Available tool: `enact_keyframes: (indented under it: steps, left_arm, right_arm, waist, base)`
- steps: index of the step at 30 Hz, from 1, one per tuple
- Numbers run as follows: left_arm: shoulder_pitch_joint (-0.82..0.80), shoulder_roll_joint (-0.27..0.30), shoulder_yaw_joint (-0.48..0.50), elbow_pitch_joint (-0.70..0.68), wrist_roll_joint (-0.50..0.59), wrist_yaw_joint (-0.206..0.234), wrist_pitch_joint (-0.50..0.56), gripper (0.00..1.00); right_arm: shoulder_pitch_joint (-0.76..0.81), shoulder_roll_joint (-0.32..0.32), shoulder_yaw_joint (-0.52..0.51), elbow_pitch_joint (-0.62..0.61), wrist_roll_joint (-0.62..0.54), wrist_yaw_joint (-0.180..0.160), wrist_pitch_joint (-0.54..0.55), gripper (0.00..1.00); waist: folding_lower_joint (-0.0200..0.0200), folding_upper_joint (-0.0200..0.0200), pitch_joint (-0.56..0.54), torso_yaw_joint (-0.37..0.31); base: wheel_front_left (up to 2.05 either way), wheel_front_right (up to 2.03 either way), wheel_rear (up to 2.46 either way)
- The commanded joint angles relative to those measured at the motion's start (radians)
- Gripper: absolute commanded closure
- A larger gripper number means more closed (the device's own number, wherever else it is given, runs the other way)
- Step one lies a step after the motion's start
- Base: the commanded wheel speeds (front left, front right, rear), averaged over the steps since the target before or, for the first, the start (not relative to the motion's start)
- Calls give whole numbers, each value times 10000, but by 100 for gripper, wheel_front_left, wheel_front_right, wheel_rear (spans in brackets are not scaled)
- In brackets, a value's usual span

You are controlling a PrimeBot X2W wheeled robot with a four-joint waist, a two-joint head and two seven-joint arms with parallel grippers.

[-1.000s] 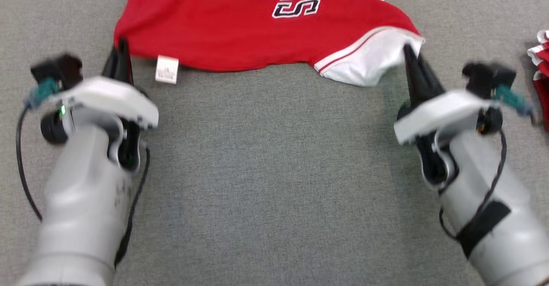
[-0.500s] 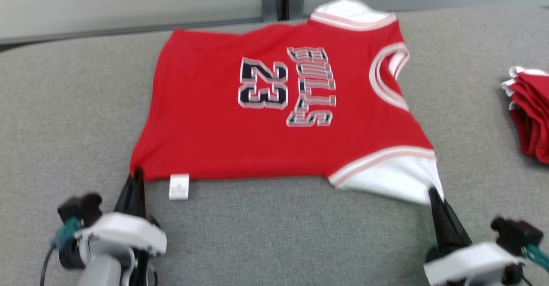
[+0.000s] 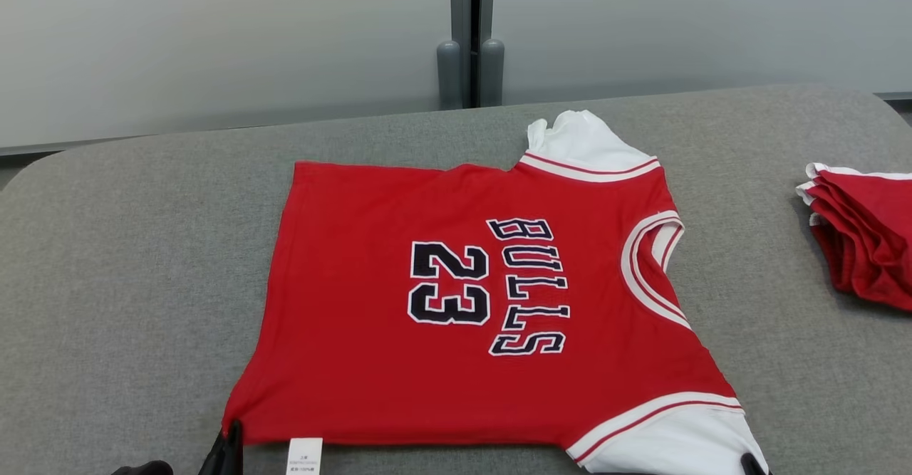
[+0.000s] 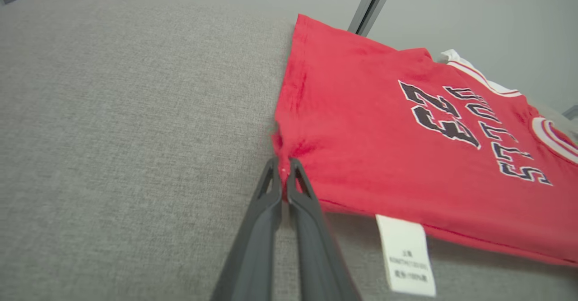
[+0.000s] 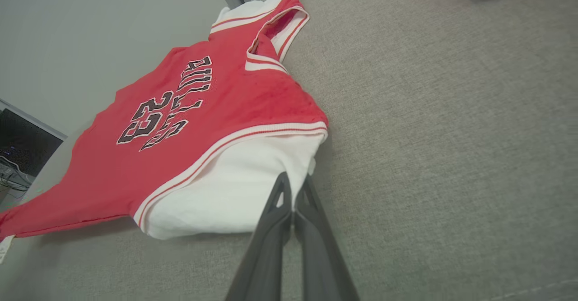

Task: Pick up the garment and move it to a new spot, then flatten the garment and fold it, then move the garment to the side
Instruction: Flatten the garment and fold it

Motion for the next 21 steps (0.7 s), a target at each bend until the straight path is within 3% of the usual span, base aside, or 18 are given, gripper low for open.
enact_keyframes:
  steps: [1, 10, 21]
  left_arm:
    - [323, 76, -35, -569, -10, 168, 336, 100]
    - [745, 59, -204, -1672, -324, 538, 1669, 100]
    - [-1222, 399, -158, -1918, -966, 439, 3278, 100]
  right_arm:
    - [178, 111, -196, -256, -85, -4, 277, 100]
    - [-88, 509, -549, -416, 119, -2, 1242, 100]
    - [-2741, 360, -262, 111, 402, -2, 1137, 100]
  waist:
    - [0, 0, -100, -8]
    - [0, 0, -102, -123]
    - [0, 0, 1118, -199]
  base:
    - [0, 0, 0]
    - [0, 0, 0]
    - [0, 0, 0]
